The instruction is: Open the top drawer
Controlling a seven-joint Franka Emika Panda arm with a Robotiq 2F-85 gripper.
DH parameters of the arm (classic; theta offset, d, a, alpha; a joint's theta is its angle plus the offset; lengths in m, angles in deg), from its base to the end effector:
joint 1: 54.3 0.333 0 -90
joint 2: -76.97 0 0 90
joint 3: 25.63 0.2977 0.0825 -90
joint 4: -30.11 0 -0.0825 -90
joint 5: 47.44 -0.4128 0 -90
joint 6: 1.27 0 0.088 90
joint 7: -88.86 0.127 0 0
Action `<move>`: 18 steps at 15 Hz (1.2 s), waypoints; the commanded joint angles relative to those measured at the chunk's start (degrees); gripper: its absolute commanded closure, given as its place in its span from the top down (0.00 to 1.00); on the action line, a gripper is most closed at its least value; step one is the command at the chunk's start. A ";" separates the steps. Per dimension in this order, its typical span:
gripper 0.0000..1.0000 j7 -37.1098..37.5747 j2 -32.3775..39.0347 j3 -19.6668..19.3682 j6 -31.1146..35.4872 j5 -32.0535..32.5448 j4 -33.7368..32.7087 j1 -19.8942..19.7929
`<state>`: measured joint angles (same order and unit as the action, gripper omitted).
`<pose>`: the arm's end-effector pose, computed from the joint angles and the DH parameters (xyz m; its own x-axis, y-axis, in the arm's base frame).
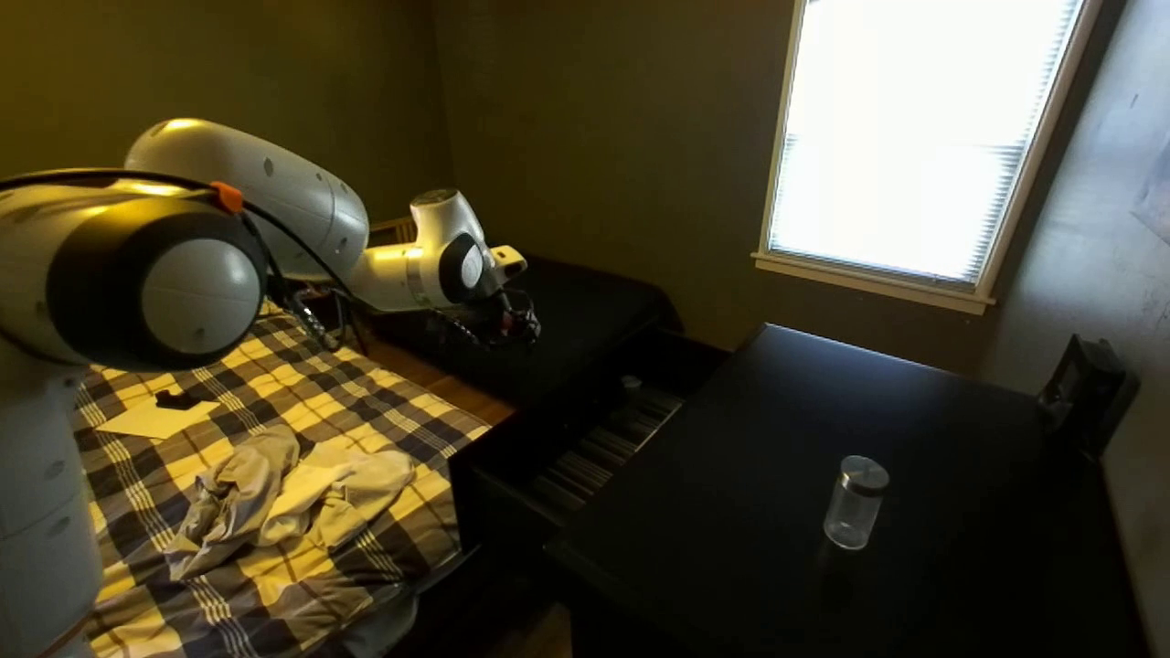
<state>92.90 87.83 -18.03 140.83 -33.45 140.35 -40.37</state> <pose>0.6166 0.2380 0.3814 0.8223 0.4436 0.3565 0.4148 -0.8960 0.1582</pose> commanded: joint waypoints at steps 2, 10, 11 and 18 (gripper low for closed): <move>1.00 4.10 -5.95 -1.80 -11.57 -0.30 -2.03 -2.54; 1.00 6.75 -2.28 -5.59 -18.25 -13.98 -11.82 -10.35; 1.00 5.67 -1.37 -5.90 -18.92 -17.21 -12.63 -11.31; 1.00 1.37 5.83 -5.77 -30.06 -36.47 -19.29 -16.38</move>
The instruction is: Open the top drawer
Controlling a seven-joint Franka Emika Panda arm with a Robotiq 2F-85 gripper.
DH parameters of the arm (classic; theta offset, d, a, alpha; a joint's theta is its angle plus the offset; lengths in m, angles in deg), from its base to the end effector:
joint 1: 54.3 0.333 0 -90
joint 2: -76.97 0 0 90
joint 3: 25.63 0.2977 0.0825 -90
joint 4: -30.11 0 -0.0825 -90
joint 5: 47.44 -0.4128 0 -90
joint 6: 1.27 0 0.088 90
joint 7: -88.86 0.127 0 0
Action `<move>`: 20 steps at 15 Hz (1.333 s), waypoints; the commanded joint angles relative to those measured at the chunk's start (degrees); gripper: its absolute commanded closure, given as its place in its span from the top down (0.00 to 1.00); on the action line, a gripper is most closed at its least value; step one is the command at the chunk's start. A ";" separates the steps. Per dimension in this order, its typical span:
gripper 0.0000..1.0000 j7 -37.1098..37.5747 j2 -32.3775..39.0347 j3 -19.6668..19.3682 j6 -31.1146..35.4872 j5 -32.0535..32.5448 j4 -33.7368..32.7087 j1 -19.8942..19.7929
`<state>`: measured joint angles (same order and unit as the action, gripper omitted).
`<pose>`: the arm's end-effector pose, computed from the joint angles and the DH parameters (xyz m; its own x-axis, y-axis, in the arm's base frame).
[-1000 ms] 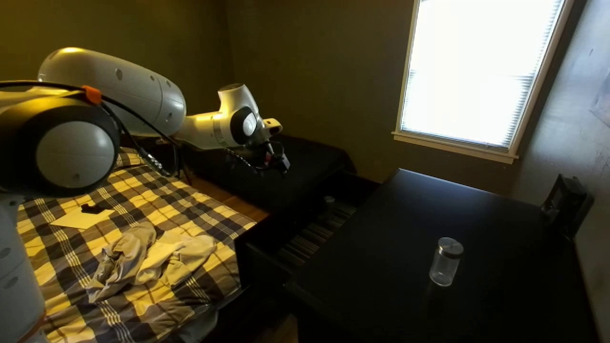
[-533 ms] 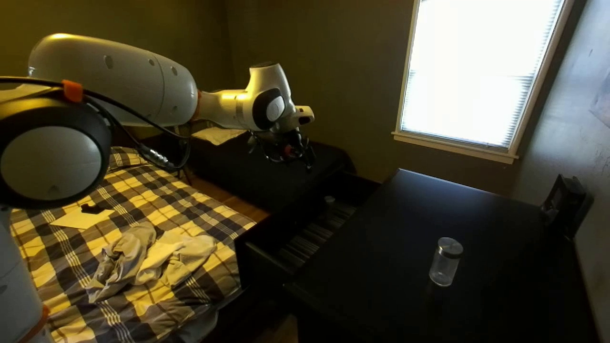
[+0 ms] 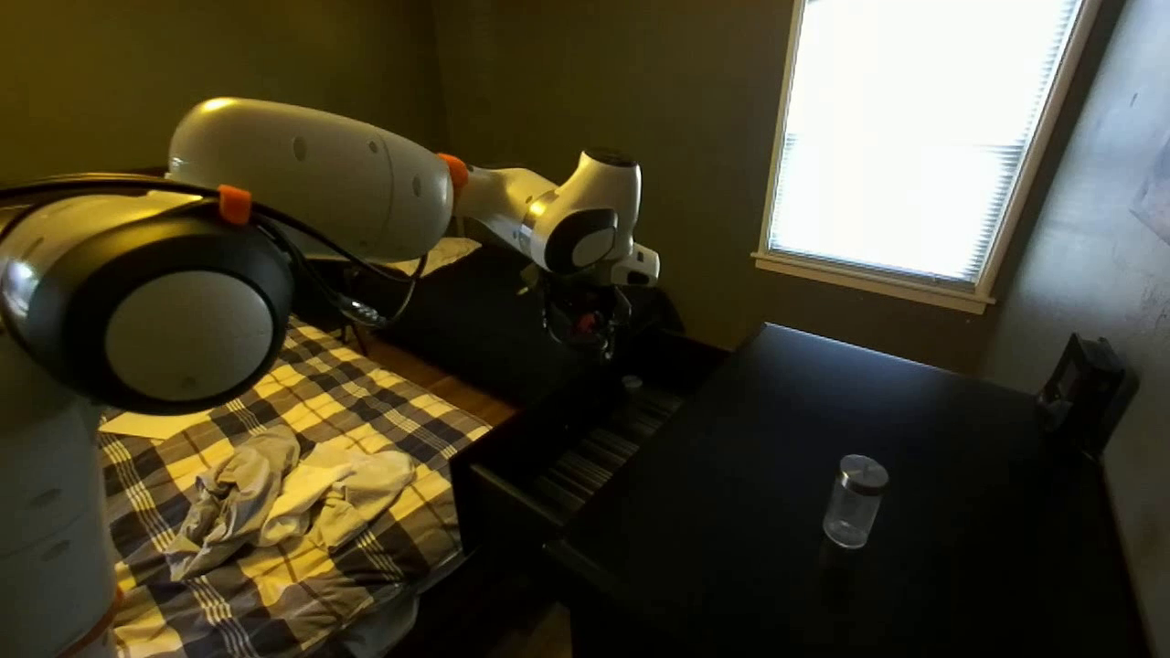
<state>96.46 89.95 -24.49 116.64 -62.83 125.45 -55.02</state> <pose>0.6737 0.0229 0.4451 0.9628 -0.2446 0.1149 -0.2060 -0.9395 -0.2739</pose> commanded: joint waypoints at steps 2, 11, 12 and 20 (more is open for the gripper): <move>1.00 -1.19 5.83 0.65 -9.19 -10.24 -6.22 -2.16; 1.00 -1.31 11.69 2.00 -15.72 -14.24 -10.21 -2.00; 1.00 -1.50 11.88 2.23 -16.00 -14.42 -10.31 -1.93; 1.00 -4.85 12.97 3.66 -20.32 -15.61 -11.32 -2.05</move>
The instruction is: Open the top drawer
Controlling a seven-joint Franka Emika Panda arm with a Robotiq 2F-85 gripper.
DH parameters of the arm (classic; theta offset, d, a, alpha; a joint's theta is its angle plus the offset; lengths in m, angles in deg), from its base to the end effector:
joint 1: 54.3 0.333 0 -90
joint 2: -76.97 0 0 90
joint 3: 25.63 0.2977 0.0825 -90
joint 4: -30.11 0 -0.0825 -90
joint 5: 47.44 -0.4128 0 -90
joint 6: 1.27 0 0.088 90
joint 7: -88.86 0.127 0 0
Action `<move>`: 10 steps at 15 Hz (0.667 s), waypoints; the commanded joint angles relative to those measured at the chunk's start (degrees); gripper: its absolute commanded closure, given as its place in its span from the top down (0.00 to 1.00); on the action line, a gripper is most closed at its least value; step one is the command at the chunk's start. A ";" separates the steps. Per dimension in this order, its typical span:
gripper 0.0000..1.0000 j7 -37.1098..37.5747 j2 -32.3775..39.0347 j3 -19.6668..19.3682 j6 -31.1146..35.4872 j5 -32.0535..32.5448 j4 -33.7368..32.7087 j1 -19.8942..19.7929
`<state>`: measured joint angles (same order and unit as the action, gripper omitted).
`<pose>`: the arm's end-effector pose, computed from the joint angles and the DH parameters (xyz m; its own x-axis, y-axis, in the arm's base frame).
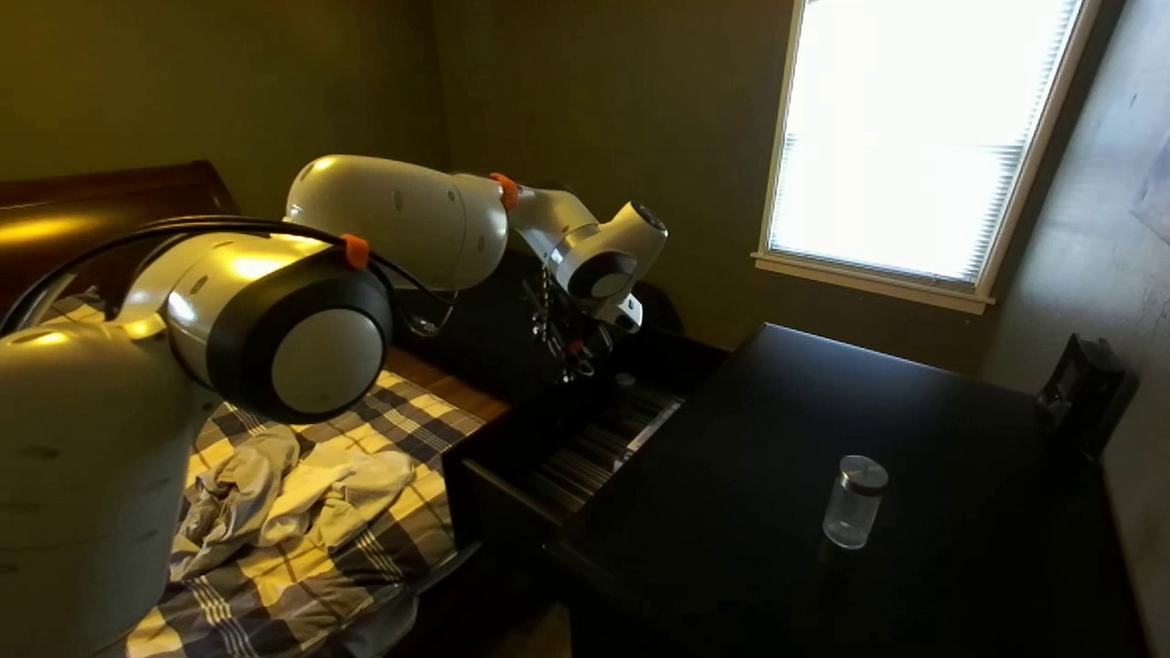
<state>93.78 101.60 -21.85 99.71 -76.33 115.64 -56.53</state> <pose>0.6850 0.0653 0.3796 0.9645 -0.1404 -0.2237 -0.2315 -0.8572 -0.4601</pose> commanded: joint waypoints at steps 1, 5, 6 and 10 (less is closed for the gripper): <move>1.00 -3.08 1.46 1.25 -3.97 -2.23 -1.41 -0.51; 1.00 -6.06 1.62 1.84 -5.88 -2.51 -0.74 -0.18; 1.00 -6.74 1.63 1.94 -6.01 -2.70 -0.70 -0.23; 1.00 -9.86 1.49 2.12 -6.41 -3.38 -0.60 -0.48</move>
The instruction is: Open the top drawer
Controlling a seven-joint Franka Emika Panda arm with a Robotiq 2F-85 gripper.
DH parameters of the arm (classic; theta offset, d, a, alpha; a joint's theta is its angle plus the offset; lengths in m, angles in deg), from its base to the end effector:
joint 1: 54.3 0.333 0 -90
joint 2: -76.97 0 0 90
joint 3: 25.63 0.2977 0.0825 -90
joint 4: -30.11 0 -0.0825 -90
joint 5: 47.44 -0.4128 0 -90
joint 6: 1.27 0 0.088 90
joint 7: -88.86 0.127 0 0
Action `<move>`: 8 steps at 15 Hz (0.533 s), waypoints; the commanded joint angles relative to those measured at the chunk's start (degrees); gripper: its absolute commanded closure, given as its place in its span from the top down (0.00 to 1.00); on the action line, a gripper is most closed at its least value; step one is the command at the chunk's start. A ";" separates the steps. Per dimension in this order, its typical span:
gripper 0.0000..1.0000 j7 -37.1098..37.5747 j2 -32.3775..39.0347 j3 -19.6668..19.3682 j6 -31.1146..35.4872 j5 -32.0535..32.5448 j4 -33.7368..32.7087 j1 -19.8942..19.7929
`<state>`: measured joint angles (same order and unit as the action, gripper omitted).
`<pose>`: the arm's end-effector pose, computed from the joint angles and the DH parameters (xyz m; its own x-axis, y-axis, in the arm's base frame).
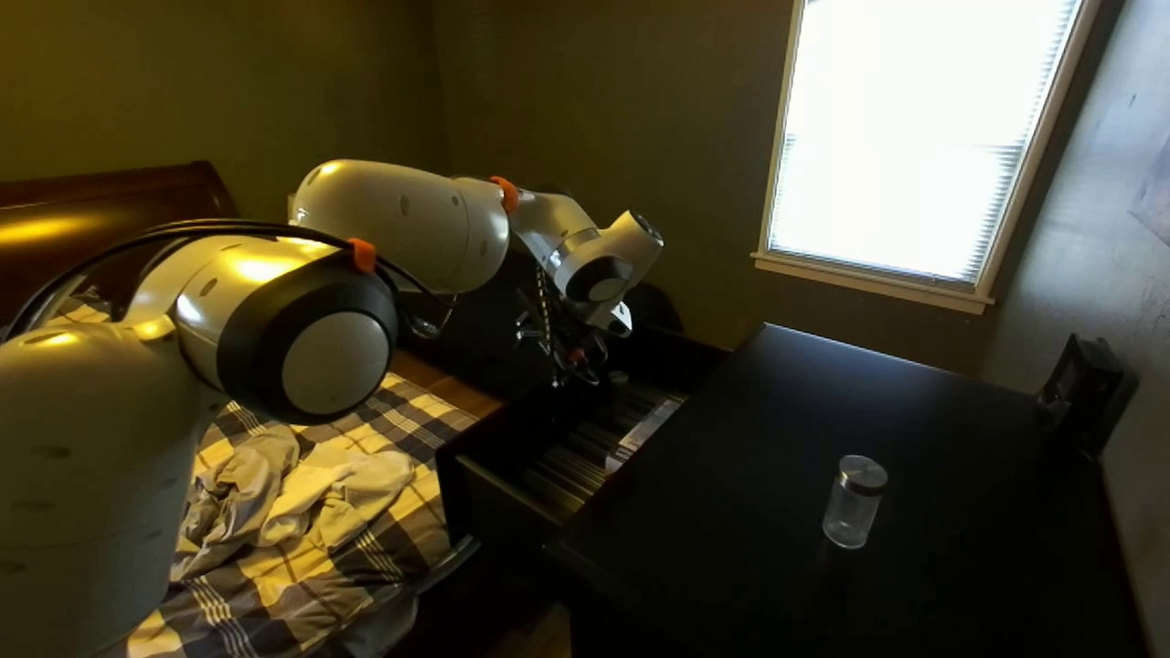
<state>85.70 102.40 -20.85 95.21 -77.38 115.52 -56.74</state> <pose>0.6745 0.0789 0.3693 0.9715 0.0318 -0.2348 -0.0956 -0.8542 -0.5111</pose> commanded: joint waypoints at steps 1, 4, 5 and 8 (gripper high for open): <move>1.00 -1.62 0.62 0.84 -0.99 -1.61 -0.27 0.08; 1.00 2.64 -0.57 -1.33 4.31 4.25 0.03 1.97; 1.00 3.37 -1.31 -1.75 7.05 5.76 0.52 2.31; 1.00 5.90 -4.13 -2.90 7.35 10.72 0.78 2.19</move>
<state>88.48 101.41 -21.94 101.91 -71.24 115.41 -55.46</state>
